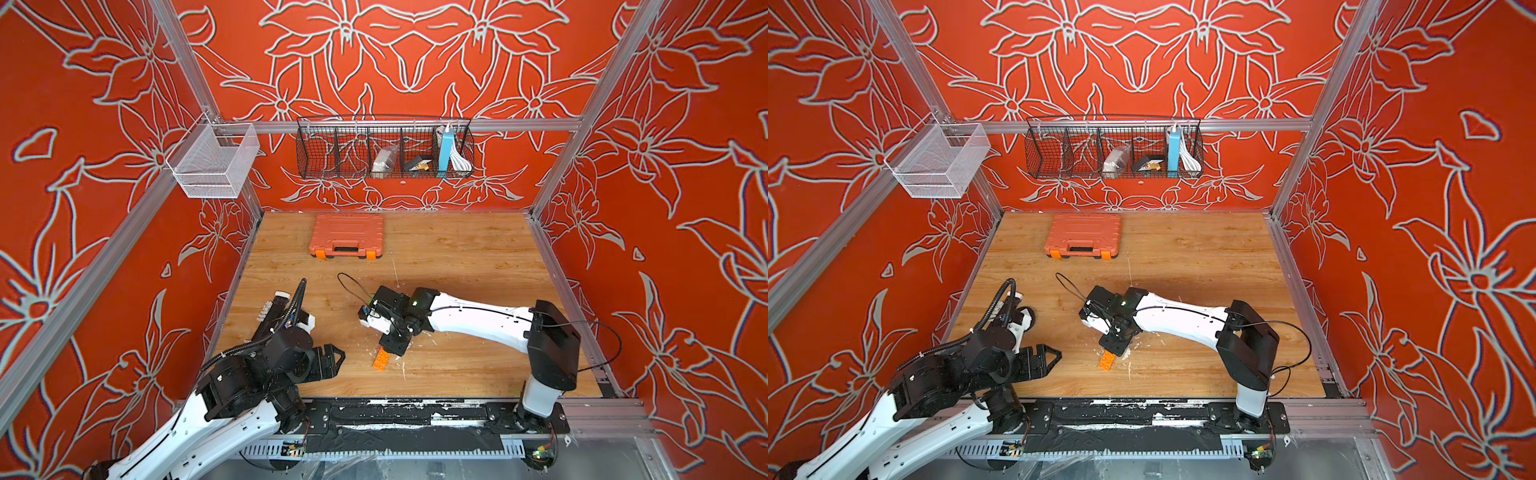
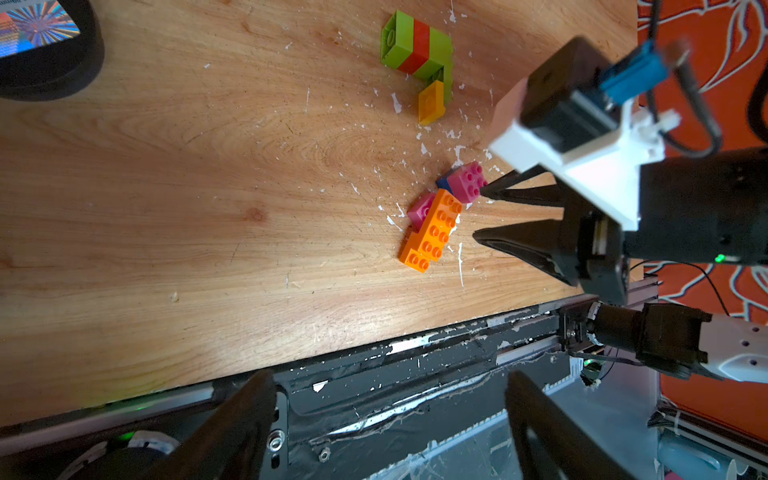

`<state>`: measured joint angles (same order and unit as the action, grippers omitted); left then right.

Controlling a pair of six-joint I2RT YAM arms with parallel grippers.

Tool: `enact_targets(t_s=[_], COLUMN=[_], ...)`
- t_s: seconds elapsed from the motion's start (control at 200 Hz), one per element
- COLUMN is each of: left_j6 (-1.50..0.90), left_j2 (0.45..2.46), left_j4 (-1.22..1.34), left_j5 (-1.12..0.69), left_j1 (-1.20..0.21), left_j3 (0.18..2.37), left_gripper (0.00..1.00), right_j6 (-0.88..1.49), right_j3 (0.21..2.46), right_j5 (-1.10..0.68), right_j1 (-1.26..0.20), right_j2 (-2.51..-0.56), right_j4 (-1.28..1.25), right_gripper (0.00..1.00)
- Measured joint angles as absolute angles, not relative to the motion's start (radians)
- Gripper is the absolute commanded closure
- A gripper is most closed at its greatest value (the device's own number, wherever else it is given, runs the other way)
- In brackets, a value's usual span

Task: Assemble the letter r with lego
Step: Adjust the lego brick at the center of the board.

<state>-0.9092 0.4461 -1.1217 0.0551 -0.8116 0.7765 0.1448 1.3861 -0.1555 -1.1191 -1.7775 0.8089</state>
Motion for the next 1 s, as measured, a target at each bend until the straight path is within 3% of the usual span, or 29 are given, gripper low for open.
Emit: enact_targets(t_s=[0.375, 0.661, 1.001], left_j6=[-0.839, -0.704, -0.680], left_j2=[0.421, 0.418, 0.299], left_j4=[-1.175, -1.249, -1.327], left_j5=[0.088, 0.071, 0.046], left_j1=[-0.812, -0.811, -0.811], left_j3=[0.879, 0.953, 0.949], left_gripper=[0.10, 0.09, 0.09], right_j6=[0.873, 1.194, 1.324], right_j3=[1.341, 1.331, 1.341], right_j5=[-0.041, 0.017, 0.045], right_j1=[-1.139, -1.227, -1.242], right_j2=[-1.581, -1.730, -1.868], right_j4=[0.832, 0.724, 0.678], right_gripper=[0.37, 0.38, 0.42])
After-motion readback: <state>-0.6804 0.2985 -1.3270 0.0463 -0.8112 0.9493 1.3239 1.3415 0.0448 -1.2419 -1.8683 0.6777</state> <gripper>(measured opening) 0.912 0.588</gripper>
